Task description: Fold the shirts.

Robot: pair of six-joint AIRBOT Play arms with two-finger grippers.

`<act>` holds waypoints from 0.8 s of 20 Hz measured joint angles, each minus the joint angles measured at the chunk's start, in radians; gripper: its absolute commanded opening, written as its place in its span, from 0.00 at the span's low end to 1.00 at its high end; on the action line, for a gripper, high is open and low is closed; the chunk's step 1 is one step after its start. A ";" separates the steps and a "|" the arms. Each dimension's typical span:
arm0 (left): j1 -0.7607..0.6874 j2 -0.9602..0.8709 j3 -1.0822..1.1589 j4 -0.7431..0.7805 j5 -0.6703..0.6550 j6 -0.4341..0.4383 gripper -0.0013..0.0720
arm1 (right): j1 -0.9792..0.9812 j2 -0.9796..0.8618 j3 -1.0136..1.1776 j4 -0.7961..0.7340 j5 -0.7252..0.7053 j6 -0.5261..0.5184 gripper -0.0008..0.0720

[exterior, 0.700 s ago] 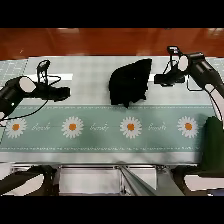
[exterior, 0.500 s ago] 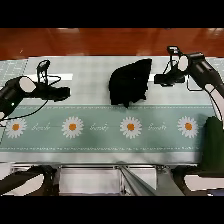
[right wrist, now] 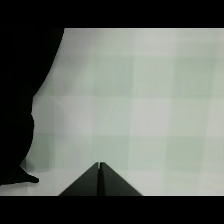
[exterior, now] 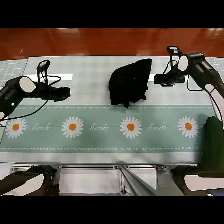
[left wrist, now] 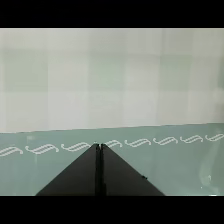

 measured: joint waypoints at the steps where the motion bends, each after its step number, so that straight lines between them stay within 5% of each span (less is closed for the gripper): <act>1: 0.000 0.000 0.000 0.000 0.000 0.000 0.05 | 0.000 0.000 0.000 0.000 0.000 0.000 0.05; 8: 0.000 0.000 0.000 0.000 0.001 -0.001 0.06 | 0.000 0.000 0.000 0.000 -0.028 0.000 0.05; 9: 0.000 -0.001 0.000 0.000 0.000 -0.002 0.18 | 0.000 0.000 0.000 0.000 -0.037 0.000 0.05; 11: 0.000 -0.001 0.000 0.000 -0.020 -0.002 0.64 | 0.000 0.002 0.000 -0.002 -0.057 0.000 0.05; 13: 0.002 -0.001 0.000 0.000 -0.048 -0.006 0.68 | 0.000 0.003 0.000 -0.009 -0.074 0.000 0.06; 14: 0.004 0.000 0.003 0.001 -0.068 -0.013 0.68 | 0.000 0.004 0.000 -0.009 -0.078 0.000 0.23; 15: 0.006 0.002 0.010 0.002 -0.090 -0.023 0.68 | 0.000 0.006 0.000 -0.010 -0.085 -0.002 0.58; 16: 0.009 0.005 0.018 0.004 -0.129 -0.032 0.68 | 0.000 0.008 0.000 -0.009 -0.097 -0.007 0.58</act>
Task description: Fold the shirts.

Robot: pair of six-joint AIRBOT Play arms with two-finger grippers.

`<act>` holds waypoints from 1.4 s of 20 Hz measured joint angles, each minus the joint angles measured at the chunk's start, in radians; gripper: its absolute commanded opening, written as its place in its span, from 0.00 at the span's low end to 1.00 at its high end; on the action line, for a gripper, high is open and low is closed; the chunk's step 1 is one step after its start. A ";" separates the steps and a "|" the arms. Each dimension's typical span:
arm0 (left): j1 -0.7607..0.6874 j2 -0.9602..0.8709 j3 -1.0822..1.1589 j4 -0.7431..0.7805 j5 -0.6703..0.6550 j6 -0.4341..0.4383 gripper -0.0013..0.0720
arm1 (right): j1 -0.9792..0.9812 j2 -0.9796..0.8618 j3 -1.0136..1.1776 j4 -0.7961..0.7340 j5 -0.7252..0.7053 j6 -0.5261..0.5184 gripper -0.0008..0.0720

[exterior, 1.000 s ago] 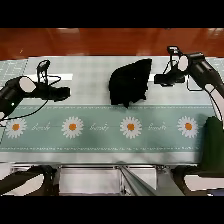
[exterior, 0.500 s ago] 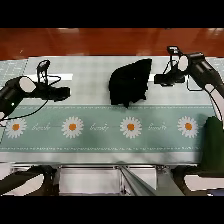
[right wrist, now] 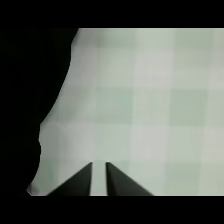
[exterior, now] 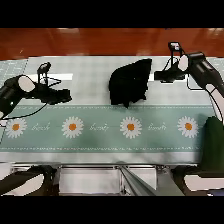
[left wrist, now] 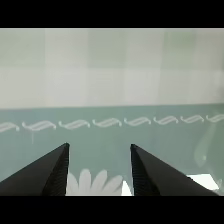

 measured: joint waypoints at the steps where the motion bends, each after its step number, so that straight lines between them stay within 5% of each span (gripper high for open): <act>1: 0.002 0.013 0.006 0.002 -0.036 -0.007 0.68 | 0.000 0.001 0.004 0.004 -0.010 -0.024 0.58; 9: -0.004 0.370 -0.123 0.003 -0.126 -0.101 0.68 | 0.000 -0.065 0.103 0.356 -0.047 -0.394 0.58; 19: -0.005 0.539 -0.240 0.003 -0.150 -0.176 0.68 | 0.008 -0.308 0.183 0.467 0.085 -0.568 0.55; 20: -0.005 0.539 -0.241 0.002 -0.151 -0.178 0.68 | 0.008 -0.317 0.185 0.472 0.093 -0.573 0.41; 21: -0.005 0.536 -0.243 0.002 -0.151 -0.179 0.68 | 0.009 -0.323 0.186 0.473 0.096 -0.576 0.15; 22: -0.005 0.533 -0.244 0.002 -0.151 -0.179 0.68 | 0.009 -0.328 0.187 0.478 0.103 -0.579 0.05; 28: -0.005 0.522 -0.245 0.002 -0.135 -0.182 0.68 | -0.003 -0.282 0.233 0.412 0.166 -0.597 0.05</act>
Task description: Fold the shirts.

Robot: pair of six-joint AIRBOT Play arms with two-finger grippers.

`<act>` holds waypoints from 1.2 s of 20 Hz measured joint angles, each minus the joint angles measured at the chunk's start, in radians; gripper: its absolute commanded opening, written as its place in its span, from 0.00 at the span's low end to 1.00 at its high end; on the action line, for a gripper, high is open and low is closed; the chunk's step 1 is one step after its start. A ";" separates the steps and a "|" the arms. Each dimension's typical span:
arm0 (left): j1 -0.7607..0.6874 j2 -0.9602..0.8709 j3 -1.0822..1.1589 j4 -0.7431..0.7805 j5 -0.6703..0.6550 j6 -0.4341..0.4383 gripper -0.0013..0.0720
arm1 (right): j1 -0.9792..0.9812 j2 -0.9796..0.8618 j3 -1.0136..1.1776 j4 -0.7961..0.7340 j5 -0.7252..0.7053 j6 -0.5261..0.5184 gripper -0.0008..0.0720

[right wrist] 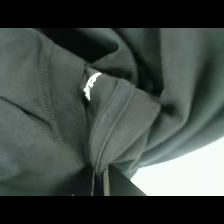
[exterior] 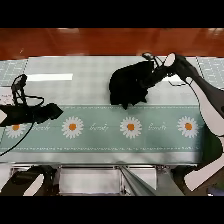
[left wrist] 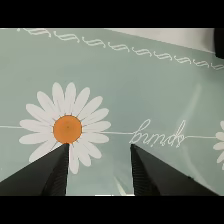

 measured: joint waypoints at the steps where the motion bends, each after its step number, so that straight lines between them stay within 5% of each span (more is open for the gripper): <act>1: 0.000 0.000 0.000 0.000 0.006 0.000 0.68 | -0.003 0.027 0.021 -0.008 0.010 0.000 0.05; 13: 0.089 0.190 0.077 0.078 0.050 0.001 0.68 | 0.054 0.515 0.362 -0.041 0.016 0.023 0.05; 24: 0.109 0.288 0.079 0.087 0.021 0.001 0.68 | 0.270 0.771 0.497 -0.086 -0.103 0.059 0.05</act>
